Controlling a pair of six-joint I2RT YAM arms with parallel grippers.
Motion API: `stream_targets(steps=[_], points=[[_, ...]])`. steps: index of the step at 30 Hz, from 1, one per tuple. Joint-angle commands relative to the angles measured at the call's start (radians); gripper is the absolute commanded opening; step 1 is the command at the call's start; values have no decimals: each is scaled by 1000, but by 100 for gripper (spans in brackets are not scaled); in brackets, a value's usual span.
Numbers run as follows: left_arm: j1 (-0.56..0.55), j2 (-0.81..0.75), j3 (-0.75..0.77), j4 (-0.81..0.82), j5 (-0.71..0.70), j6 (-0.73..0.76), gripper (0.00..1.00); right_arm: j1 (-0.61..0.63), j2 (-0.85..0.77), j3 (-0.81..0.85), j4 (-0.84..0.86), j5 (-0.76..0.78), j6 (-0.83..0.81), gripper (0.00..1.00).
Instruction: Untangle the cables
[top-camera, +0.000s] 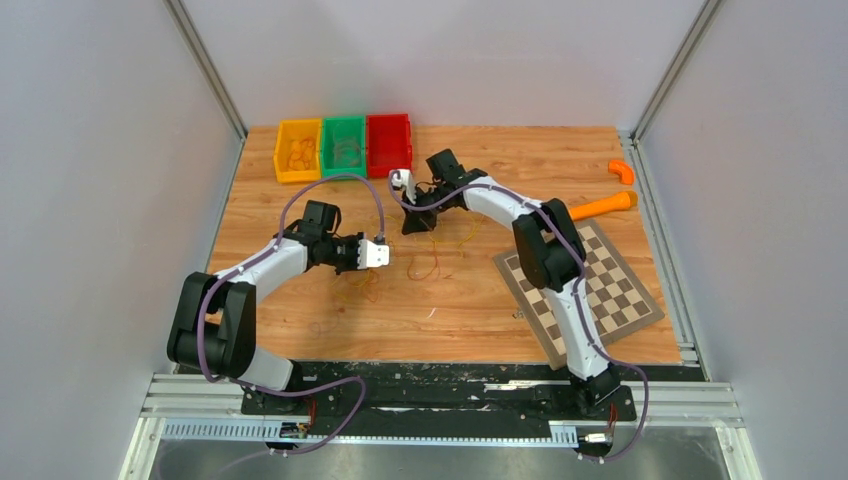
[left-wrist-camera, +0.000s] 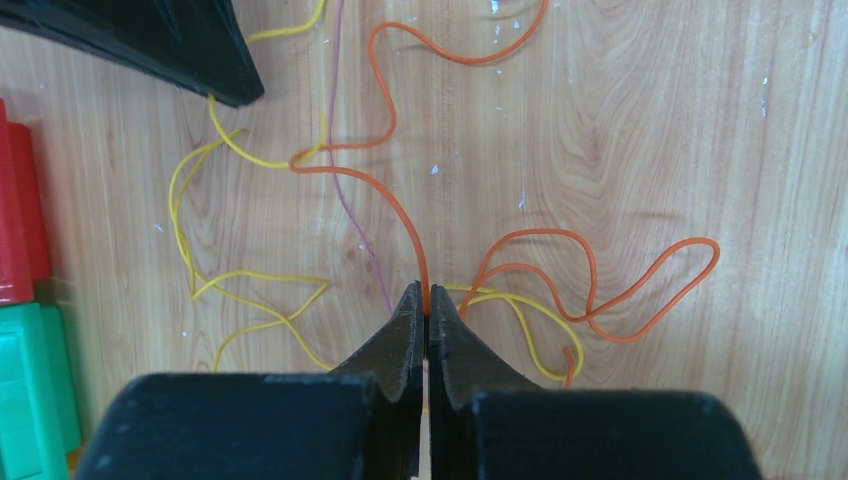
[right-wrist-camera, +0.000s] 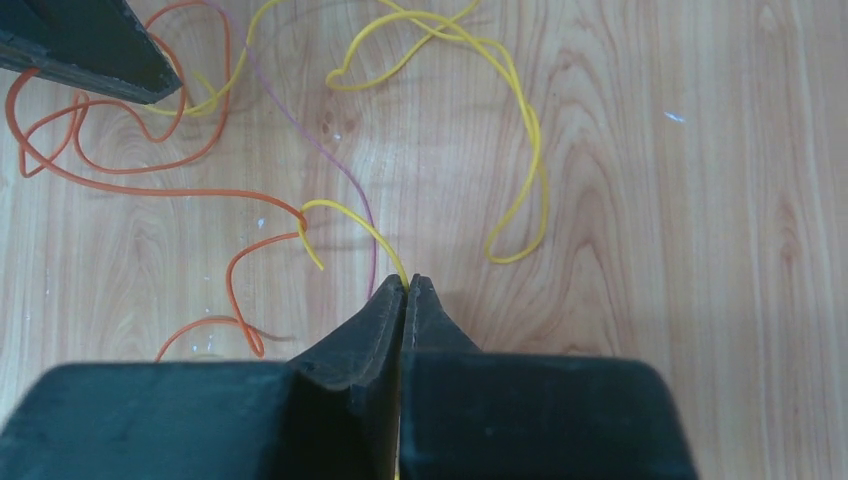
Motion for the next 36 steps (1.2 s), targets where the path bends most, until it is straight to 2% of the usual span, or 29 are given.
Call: stream_targets(steps=[1,7,12,13,14,15,18,19,22,28,36], points=[[-4,-3,-6,18,8,4,0,-61,-140,-5,49,-19,48,0],[-3,-11,-23,11,3,17,0,-207,-211,30,61,106,324,0],[-3,-11,-23,11,5,18,0,-244,-234,-76,42,287,320,0],[-3,-10,-20,11,4,17,0,-243,-225,-73,28,333,329,8],[-3,-9,-19,10,3,17,0,-244,-211,-59,5,378,345,25],[-4,-8,-15,9,3,17,0,-247,-195,-35,-23,405,360,47],[-4,-5,-7,2,1,15,0,-255,-171,11,-75,467,433,95],[-4,-3,-4,-1,-1,14,0,-258,-174,10,-76,469,457,99],[-5,2,3,-5,-5,8,0,-257,-164,15,-87,504,527,100],[-7,8,13,-8,-10,-1,0,-253,-150,2,-167,616,549,100],[-11,12,23,-9,-28,-10,0,-255,-208,-102,-224,528,580,100]])
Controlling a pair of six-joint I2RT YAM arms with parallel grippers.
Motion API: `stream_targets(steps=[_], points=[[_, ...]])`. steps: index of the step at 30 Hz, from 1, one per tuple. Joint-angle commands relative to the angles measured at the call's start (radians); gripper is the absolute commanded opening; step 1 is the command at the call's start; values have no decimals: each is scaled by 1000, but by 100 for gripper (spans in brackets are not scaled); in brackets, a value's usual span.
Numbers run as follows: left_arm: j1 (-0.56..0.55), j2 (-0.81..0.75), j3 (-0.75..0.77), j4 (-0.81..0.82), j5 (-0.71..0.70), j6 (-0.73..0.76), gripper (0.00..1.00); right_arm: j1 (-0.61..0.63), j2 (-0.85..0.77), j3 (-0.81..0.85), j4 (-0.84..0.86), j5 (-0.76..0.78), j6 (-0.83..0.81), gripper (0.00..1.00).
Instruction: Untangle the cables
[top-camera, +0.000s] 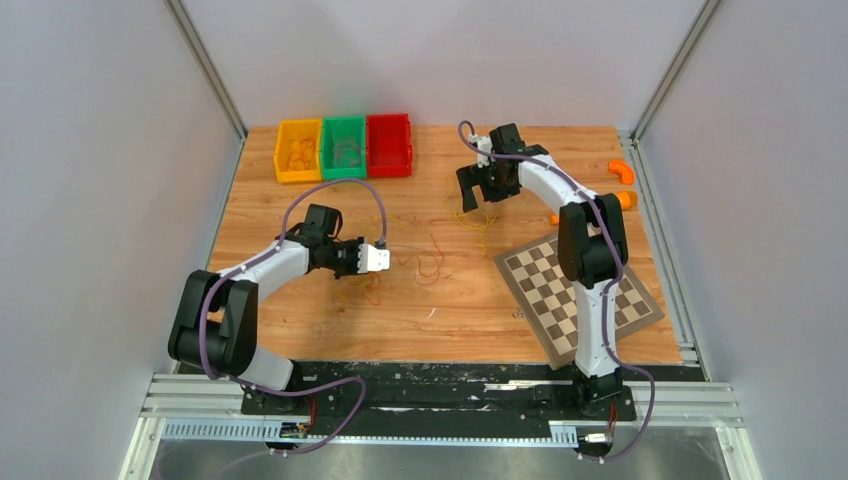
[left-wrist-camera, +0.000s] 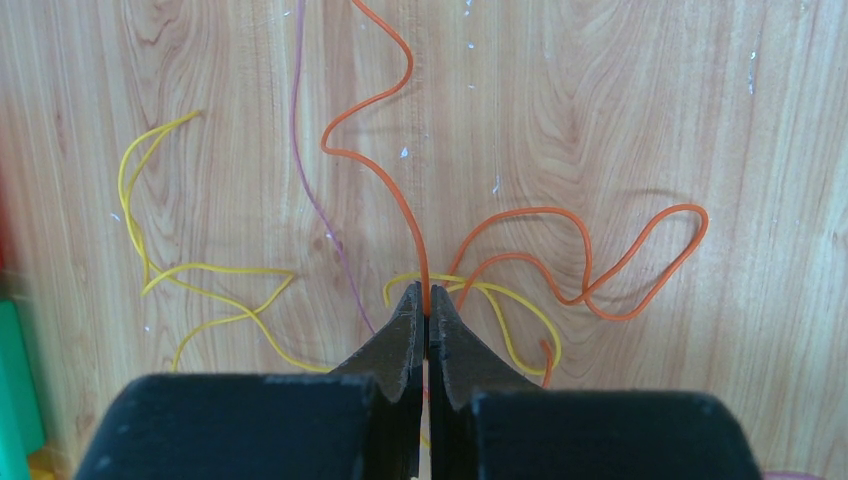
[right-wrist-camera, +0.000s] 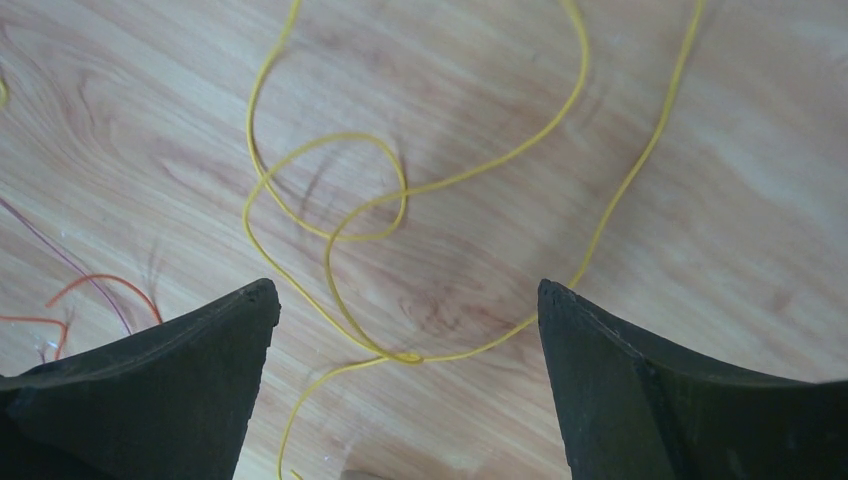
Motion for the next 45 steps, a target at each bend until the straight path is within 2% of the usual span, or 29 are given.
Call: stream_targets(steps=[1,2,4,5,6,8,10,11,12,13,14,15,16,17,18,21,25,28,33,36,38,41,45], points=[[-8,4,46,-5,-1,-24,2,-2,-68,-82,-42,-40,47,100],[-9,6,49,-5,-8,-29,5,-3,-70,-95,-42,-41,47,100],[-10,9,51,-2,-20,-46,25,-6,-50,-101,-43,-40,55,100],[-8,4,55,-2,-27,-78,42,-8,-40,-98,-45,-49,59,100],[-9,-2,70,-3,-25,-104,50,-12,-33,-92,-44,-65,63,100],[-9,-43,120,31,1,-235,73,-22,-34,-85,-44,-123,71,100],[-12,-49,201,90,34,-527,83,-42,-61,-89,-44,-265,73,100],[-20,-35,289,104,34,-606,87,-48,-83,-92,-42,-321,72,100],[-26,18,343,91,33,-762,96,-57,-114,-91,-40,-373,65,100],[-40,53,462,50,39,-830,98,-69,-130,-92,-31,-397,69,100],[-45,136,520,31,42,-991,99,-80,-156,-91,-19,-415,81,100],[-53,178,633,-5,52,-1064,100,-99,-169,-91,-6,-426,99,100],[-60,261,675,-13,73,-1210,100,-118,-176,-91,10,-423,129,100],[-63,330,741,-7,72,-1287,100,-141,-180,-95,29,-421,159,100],[-70,360,765,3,72,-1416,100,-160,-177,-96,41,-411,175,100],[-93,471,818,79,43,-1620,100,-186,-163,-112,66,-310,199,100],[-144,550,829,158,-42,-1726,100,-198,-119,-125,111,-249,257,99],[-179,590,829,196,-121,-1780,100,-198,-73,-101,124,-233,299,91],[-226,672,845,238,-212,-1818,100,-200,12,-45,134,-203,397,67],[-251,727,887,243,-228,-1824,100,-200,51,-42,136,-228,460,54],[-257,772,915,243,-229,-1855,100,-200,75,-46,141,-259,490,49],[-258,834,941,265,-211,-1911,100,-200,109,-58,155,-322,533,32],[-267,875,953,343,-148,-1952,100,-191,133,-121,190,-415,609,23]])
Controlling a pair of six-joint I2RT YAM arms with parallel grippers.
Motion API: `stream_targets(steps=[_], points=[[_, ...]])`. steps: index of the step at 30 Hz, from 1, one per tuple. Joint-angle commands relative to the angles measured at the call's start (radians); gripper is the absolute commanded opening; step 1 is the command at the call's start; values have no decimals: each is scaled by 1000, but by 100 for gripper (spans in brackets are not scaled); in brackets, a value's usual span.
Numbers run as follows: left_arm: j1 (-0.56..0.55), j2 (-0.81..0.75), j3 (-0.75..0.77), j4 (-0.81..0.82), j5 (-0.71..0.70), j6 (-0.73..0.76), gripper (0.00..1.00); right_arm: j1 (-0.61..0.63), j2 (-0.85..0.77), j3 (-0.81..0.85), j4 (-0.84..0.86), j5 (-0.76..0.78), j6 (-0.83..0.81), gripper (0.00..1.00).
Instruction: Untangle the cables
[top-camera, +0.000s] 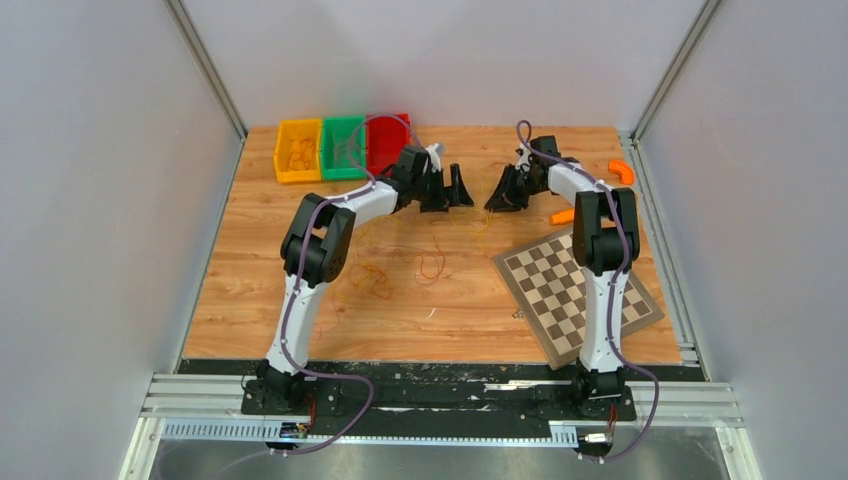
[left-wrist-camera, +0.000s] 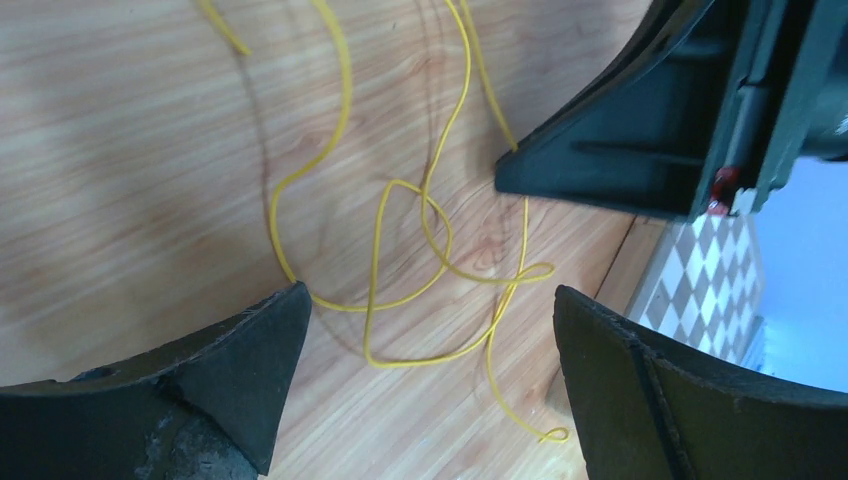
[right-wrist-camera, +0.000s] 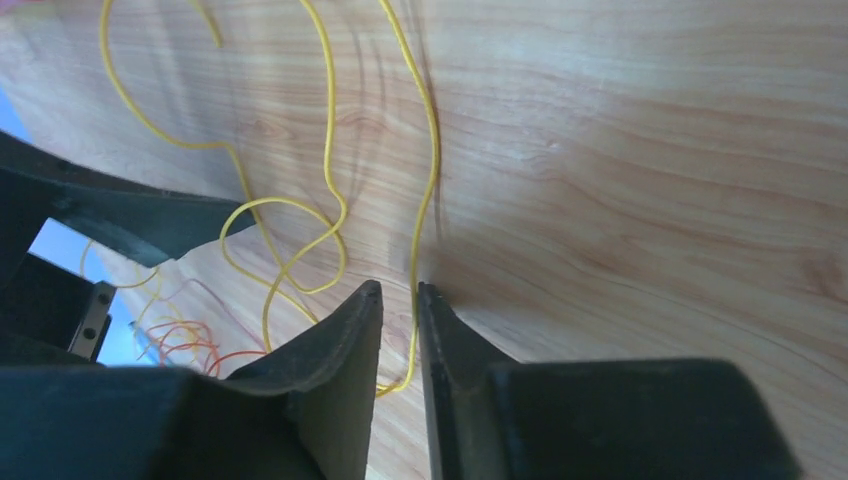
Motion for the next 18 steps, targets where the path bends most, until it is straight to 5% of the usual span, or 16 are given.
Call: stream_targets(steps=[1,6,14,18], points=[[-13,61,20,105,47,-72,100,14,40,-51,66,-123,135,22],[-46,65,5,147,141,-16,98,26,62,-90,132,-205,214,16],[-52,6,-117,121,136,111,68,24,65,-121,235,-318,324,12],[-76,14,-55,15,64,181,69,36,51,-165,314,-370,407,10]])
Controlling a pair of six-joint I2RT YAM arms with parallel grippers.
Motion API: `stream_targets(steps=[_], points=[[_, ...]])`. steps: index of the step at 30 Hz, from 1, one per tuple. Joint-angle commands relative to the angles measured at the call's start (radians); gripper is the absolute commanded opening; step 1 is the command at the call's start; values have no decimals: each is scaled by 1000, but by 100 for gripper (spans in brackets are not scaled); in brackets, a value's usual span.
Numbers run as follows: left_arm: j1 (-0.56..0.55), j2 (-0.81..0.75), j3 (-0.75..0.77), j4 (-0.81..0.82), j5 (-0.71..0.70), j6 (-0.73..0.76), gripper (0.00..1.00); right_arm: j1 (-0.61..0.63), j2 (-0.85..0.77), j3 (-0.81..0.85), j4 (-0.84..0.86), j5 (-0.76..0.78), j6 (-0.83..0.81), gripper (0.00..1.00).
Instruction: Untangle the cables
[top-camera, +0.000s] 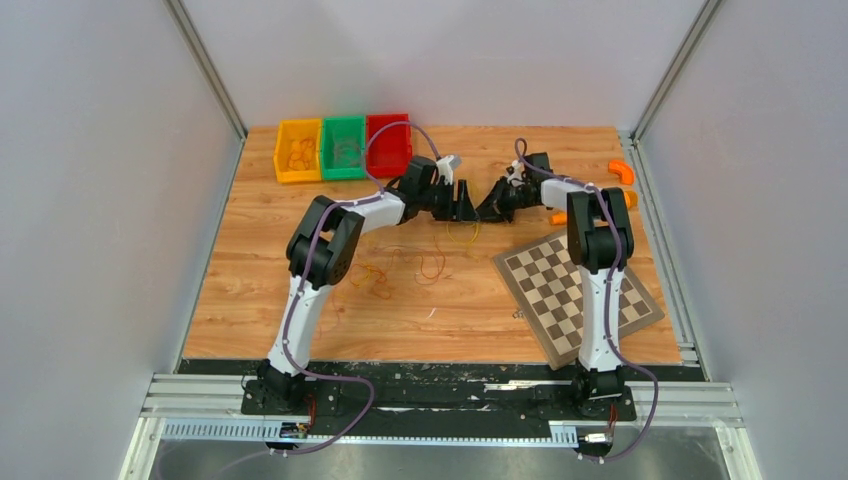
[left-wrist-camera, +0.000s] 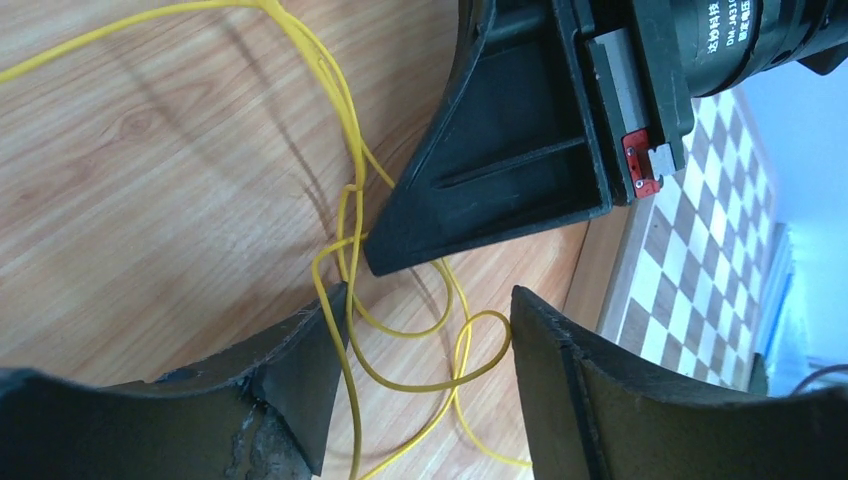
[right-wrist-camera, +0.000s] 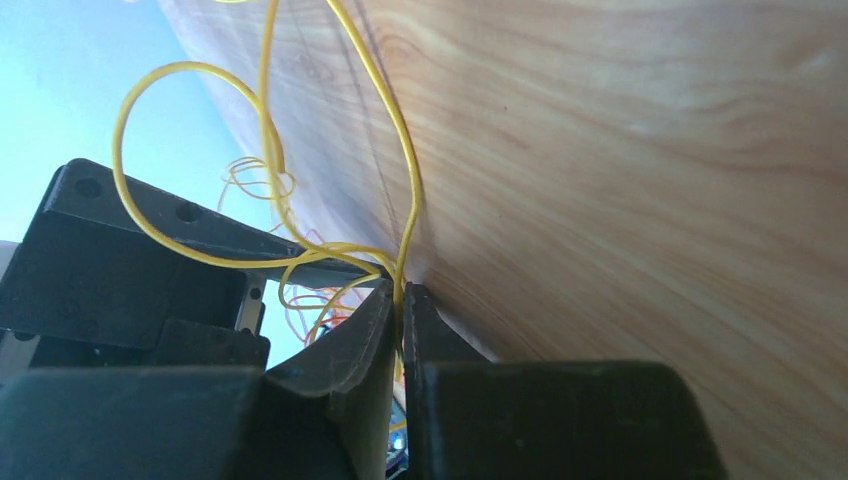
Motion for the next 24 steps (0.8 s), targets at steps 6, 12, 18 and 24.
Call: stream_targets(steps=[6,12,18,24], points=[[-41,0,65,-212,-173,55,73,43,-53,-124,257,-125,284,10],[-44,-26,52,-269,-260,90,64,51,-116,-153,331,-123,345,11],[-20,-88,-49,-203,-248,110,33,67,-172,-210,348,-138,369,14],[19,-186,-140,-158,-163,153,2,57,-225,-204,347,-164,326,33]])
